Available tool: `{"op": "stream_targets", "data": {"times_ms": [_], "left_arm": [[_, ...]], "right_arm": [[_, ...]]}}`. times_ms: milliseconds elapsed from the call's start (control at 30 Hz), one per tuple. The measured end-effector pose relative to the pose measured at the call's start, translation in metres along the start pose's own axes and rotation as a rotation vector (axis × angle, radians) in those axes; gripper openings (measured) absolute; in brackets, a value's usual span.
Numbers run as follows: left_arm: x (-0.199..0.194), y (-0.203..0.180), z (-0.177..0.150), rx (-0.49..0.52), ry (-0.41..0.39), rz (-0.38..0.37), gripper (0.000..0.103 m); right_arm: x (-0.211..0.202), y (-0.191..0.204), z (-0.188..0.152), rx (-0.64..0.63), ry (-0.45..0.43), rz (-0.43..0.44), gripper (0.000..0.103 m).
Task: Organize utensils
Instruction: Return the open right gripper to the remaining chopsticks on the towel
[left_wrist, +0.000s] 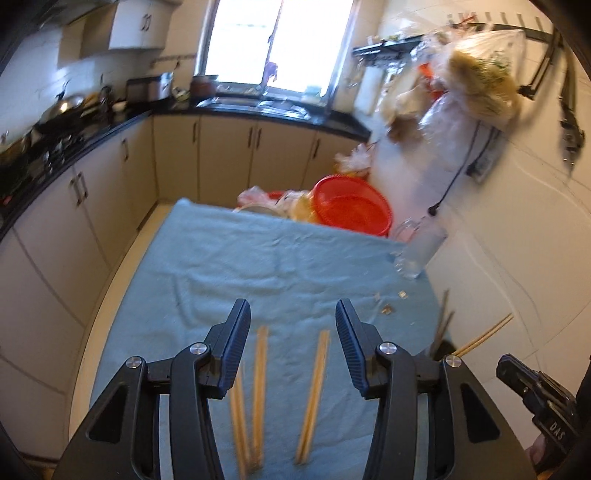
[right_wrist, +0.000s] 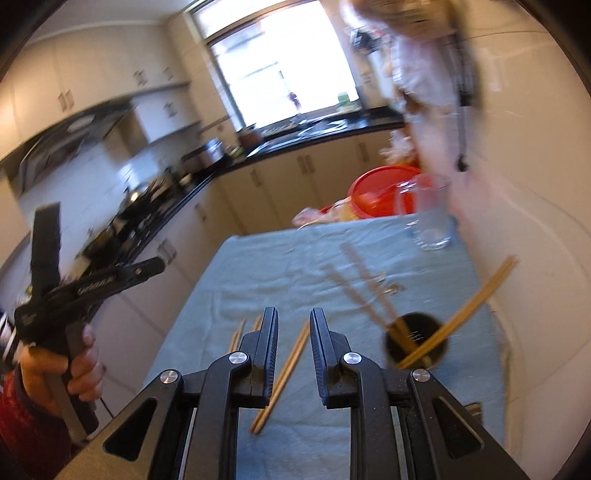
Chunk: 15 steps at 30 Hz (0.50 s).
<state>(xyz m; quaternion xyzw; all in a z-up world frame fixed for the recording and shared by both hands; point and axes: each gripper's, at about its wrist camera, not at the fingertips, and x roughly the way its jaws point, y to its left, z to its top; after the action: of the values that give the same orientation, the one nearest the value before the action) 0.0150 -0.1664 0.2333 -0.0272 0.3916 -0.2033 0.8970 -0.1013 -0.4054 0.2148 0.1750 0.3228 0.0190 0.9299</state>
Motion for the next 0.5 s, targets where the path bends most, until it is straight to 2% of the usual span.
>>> {"op": "stream_targets", "data": {"times_ms": [133,300,500], "left_arm": [[0.005,0.033,-0.016,-0.038,0.043,0.034,0.047],[0.012,0.07,-0.036,-0.085,0.106,0.06,0.047],[0.026,0.102,-0.064,-0.118,0.185,0.073,0.047]], "right_arm": [[0.029,0.025,-0.01,-0.054,0.079,0.025,0.019],[0.064,0.037,-0.021,-0.037,0.171,0.058,0.019],[0.113,0.049,-0.036,-0.04,0.304,0.026,0.019]]}}
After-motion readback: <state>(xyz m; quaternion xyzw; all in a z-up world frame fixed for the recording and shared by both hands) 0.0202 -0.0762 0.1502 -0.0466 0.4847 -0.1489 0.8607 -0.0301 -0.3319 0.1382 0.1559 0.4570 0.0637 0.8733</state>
